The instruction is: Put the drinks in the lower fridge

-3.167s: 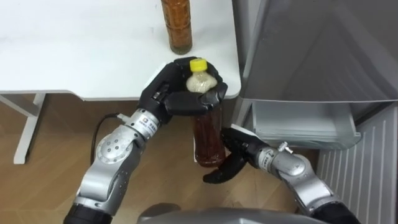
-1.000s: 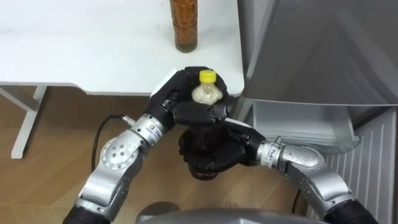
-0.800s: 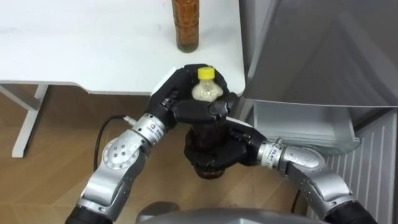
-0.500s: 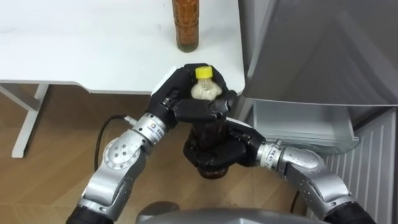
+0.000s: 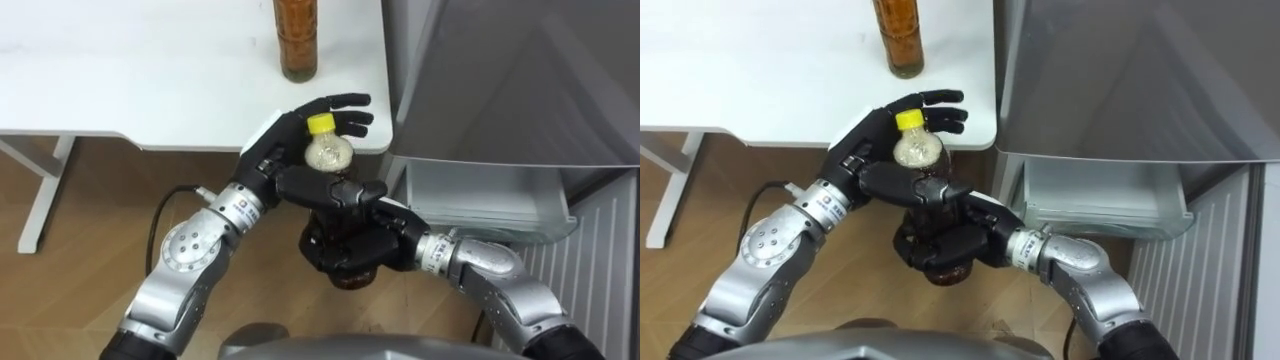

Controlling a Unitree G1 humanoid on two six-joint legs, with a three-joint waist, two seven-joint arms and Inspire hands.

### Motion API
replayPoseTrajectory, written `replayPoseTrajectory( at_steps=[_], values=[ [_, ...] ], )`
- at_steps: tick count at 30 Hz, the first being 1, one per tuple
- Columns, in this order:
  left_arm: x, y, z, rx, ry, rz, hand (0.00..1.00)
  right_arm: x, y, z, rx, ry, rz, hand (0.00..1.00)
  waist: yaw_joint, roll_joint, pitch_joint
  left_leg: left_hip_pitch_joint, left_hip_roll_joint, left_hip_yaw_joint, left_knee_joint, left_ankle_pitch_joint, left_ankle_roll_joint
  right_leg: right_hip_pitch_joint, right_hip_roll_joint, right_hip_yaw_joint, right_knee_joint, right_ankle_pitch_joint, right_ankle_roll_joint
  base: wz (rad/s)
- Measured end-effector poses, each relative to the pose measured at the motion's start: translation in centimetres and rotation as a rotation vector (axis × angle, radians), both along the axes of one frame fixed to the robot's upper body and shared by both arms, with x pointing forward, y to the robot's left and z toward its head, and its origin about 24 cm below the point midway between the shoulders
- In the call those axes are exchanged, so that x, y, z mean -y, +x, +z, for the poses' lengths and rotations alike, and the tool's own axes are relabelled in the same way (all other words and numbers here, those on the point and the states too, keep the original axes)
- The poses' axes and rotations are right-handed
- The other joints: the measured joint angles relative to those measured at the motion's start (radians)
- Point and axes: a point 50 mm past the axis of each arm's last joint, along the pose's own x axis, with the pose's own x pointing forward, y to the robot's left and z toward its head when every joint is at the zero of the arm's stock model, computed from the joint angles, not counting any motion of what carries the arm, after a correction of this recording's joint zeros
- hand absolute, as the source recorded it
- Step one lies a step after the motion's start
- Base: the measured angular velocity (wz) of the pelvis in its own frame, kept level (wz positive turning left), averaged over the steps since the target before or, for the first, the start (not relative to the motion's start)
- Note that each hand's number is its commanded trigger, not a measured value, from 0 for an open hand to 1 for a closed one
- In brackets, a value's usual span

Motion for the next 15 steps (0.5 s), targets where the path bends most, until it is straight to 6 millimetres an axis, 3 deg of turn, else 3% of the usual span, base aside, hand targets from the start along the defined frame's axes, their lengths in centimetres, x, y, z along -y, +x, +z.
replayPoseTrajectory(
  at_steps=[15],
  values=[
    [0.38,0.3,0.87,0.037,-0.026,-0.001,0.0,0.08,-0.19,-0.29,-0.014,-0.009,0.004,1.0,0.001,0.002,-0.0002,0.001,0.0,0.0,-0.003,0.0,0.0,0.0,0.0,0.001,0.001,0.0,0.0,0.0]
  ],
)
